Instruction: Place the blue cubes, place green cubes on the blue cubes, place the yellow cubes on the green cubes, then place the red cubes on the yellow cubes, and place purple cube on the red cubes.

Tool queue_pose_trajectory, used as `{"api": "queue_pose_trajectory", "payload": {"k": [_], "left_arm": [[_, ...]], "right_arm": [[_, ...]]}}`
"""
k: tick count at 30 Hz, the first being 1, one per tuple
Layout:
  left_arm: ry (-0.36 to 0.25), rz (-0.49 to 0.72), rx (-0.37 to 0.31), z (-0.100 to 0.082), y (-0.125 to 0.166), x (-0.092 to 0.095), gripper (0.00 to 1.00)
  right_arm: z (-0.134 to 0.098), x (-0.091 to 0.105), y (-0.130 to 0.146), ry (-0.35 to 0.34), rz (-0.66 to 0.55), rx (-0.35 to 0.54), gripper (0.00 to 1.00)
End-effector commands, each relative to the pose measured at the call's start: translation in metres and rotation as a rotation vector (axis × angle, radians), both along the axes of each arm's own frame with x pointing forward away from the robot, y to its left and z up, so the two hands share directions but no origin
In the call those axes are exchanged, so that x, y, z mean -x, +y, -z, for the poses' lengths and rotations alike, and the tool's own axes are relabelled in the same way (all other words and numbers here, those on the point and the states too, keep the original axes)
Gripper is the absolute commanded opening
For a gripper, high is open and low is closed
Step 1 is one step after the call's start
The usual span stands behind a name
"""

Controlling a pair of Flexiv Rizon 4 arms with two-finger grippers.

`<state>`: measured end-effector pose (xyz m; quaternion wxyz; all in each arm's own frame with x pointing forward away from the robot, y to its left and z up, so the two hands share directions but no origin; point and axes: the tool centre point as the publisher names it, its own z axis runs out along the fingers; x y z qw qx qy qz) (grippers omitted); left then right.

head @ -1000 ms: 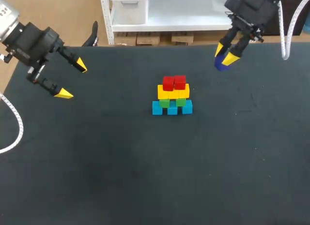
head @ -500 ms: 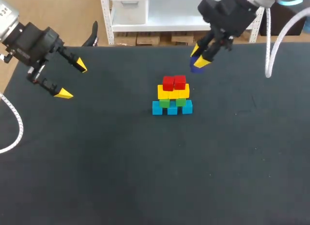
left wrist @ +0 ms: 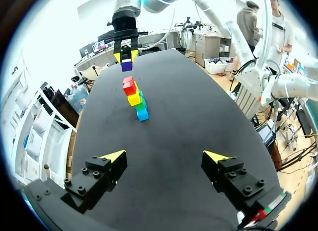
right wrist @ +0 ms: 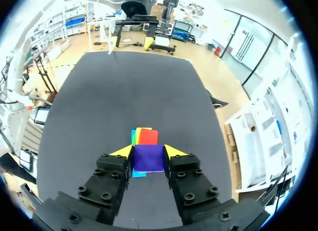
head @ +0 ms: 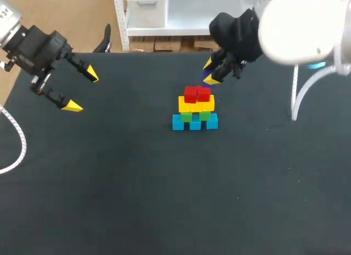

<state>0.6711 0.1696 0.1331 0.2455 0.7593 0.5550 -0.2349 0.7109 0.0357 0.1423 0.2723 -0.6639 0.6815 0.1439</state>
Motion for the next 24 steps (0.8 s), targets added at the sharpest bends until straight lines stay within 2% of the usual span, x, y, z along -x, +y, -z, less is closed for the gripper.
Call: {"api": "queue_pose_trajectory", "payload": {"k": [1, 24], "left_arm": [[-0.003, 0.002, 0.002, 0.000, 0.001, 0.000, 1.00], [-0.003, 0.002, 0.002, 0.000, 0.001, 0.000, 1.00]], "right_arm": [[0.005, 0.002, 0.005, -0.186, 0.122, -0.003, 0.00], [0.013, -0.006, 0.020, -0.105, 0.044, 0.004, 0.00]]}}
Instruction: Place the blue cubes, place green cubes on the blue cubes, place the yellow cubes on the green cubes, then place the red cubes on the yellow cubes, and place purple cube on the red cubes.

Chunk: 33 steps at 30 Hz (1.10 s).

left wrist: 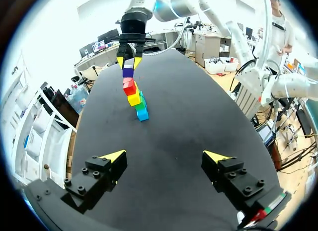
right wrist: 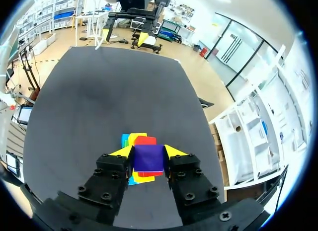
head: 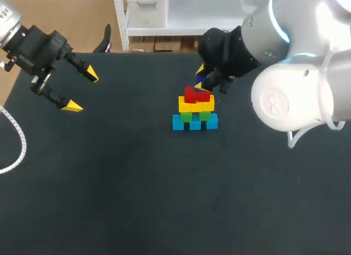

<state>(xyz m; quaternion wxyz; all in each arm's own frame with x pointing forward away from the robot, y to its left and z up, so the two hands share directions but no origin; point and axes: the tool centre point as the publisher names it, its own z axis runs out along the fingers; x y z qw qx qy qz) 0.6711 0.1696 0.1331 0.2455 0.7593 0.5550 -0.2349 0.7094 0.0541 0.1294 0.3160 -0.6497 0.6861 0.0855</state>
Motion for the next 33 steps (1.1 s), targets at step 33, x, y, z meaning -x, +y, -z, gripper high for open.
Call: {"api": "queue_pose_trajectory", "payload": {"k": [33], "left_arm": [[-0.003, 0.002, 0.002, 0.000, 0.001, 0.000, 1.00]], "right_arm": [[-0.005, -0.006, 0.001, 0.184, -0.165, -0.021, 0.00]]}}
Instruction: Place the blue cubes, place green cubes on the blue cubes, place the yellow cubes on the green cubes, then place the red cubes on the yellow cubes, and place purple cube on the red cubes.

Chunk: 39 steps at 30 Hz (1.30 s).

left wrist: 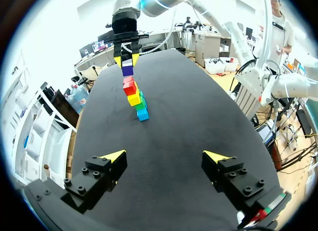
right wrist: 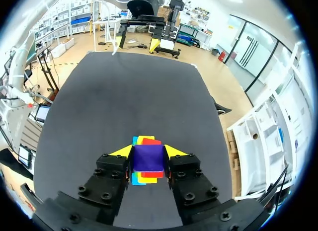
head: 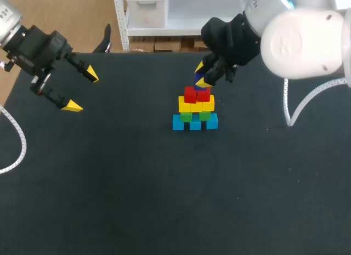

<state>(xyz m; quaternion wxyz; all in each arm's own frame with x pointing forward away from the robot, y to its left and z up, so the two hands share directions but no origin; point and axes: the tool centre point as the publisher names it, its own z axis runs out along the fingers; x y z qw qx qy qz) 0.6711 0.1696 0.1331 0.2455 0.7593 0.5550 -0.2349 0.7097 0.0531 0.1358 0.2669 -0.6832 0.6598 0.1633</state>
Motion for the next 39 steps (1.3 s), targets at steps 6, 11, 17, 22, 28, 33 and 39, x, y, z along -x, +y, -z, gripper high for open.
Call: {"api": "queue_pose_trajectory", "payload": {"k": [6, 11, 17, 22, 28, 33, 39], "left_arm": [[-0.003, 0.002, 0.002, 0.000, 0.001, 0.000, 1.00], [-0.003, 0.002, 0.002, 0.000, 0.001, 0.000, 1.00], [-0.003, 0.002, 0.002, 0.000, 0.001, 0.000, 1.00], [-0.003, 0.002, 0.002, 0.000, 0.001, 0.000, 1.00], [-0.003, 0.002, 0.002, 0.000, 0.001, 0.000, 1.00], [-0.003, 0.002, 0.002, 0.000, 0.001, 0.000, 1.00], [-0.003, 0.002, 0.002, 0.000, 0.001, 0.000, 1.00]], "right_arm": [[0.005, -0.009, 0.003, 0.058, -0.039, 0.031, 0.00], [0.002, -0.012, 0.003, 0.055, -0.031, 0.026, 0.00], [0.003, -0.013, 0.002, 0.087, -0.025, 0.011, 0.00], [0.010, -0.010, 0.002, 0.120, -0.024, 0.009, 0.00], [0.013, -0.009, 0.002, 0.128, -0.022, 0.019, 0.00], [0.013, -0.010, 0.003, 0.126, -0.023, 0.024, 0.00], [0.013, -0.010, 0.005, 0.124, -0.033, 0.034, 0.00]]}}
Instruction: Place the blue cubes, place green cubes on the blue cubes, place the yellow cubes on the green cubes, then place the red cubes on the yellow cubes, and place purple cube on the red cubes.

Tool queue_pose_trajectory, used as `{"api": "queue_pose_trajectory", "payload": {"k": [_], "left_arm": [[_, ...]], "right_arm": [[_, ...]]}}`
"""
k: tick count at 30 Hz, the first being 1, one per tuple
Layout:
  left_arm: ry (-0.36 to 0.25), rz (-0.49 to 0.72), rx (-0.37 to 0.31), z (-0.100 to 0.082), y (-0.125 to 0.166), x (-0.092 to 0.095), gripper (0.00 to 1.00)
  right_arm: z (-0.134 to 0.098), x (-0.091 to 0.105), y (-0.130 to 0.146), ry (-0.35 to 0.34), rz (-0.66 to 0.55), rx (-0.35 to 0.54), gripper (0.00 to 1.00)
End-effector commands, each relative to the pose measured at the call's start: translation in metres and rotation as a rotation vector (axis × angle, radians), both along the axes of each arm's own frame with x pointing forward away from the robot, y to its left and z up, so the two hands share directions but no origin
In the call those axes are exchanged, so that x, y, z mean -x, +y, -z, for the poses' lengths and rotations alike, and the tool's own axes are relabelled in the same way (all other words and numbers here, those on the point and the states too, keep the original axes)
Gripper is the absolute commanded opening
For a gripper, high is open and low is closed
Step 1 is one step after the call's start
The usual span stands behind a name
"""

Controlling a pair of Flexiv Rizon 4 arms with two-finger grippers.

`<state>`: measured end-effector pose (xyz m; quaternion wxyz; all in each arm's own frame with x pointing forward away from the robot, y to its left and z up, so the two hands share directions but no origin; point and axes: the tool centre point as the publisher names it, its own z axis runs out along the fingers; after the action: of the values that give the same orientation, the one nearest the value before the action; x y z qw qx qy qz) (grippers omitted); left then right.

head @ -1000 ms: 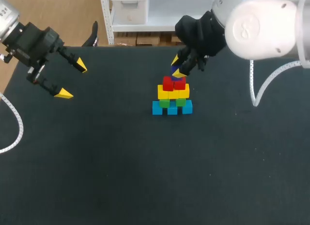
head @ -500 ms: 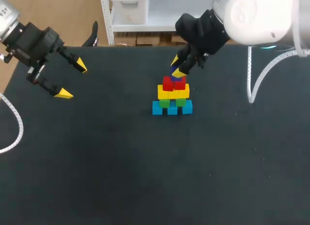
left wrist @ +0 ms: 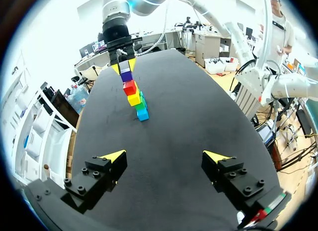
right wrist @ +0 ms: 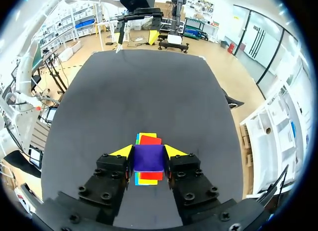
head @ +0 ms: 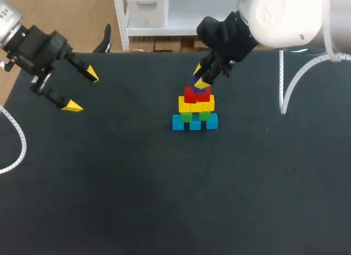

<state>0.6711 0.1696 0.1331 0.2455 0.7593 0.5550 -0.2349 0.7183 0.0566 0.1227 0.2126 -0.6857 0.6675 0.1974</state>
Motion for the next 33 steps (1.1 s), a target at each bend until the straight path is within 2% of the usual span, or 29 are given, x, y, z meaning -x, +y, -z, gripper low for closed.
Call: {"api": "queue_pose_trajectory", "payload": {"k": [1, 25, 27, 29, 31, 32, 33], "left_arm": [[-0.003, 0.002, 0.002, 0.0005, 0.0009, -0.0001, 1.00], [-0.003, 0.002, 0.002, 0.0005, 0.0009, -0.0001, 1.00], [-0.003, 0.002, 0.002, 0.0005, 0.0009, -0.0001, 1.00], [-0.003, 0.002, 0.002, 0.0005, 0.0009, -0.0001, 1.00], [-0.003, 0.002, 0.002, 0.0005, 0.0009, -0.0001, 1.00], [-0.003, 0.002, 0.002, 0.0005, 0.0009, -0.0001, 1.00], [-0.003, 0.002, 0.002, 0.0005, 0.0009, -0.0001, 1.00]], "right_arm": [[-0.0002, -0.0017, 0.0017, 0.002, -0.007, 0.002, 0.00], [0.0026, -0.0008, 0.0025, 0.010, -0.015, 0.012, 0.00], [0.0028, -0.0008, 0.0026, 0.013, -0.017, 0.010, 0.07], [0.0029, -0.0008, 0.0026, 0.013, -0.017, 0.009, 0.09], [0.0030, -0.0009, 0.0027, 0.013, -0.018, 0.008, 0.15], [0.0030, -0.0009, 0.0027, 0.013, -0.019, 0.007, 0.18], [0.0029, -0.0010, 0.0027, 0.013, -0.019, 0.007, 0.26]]}}
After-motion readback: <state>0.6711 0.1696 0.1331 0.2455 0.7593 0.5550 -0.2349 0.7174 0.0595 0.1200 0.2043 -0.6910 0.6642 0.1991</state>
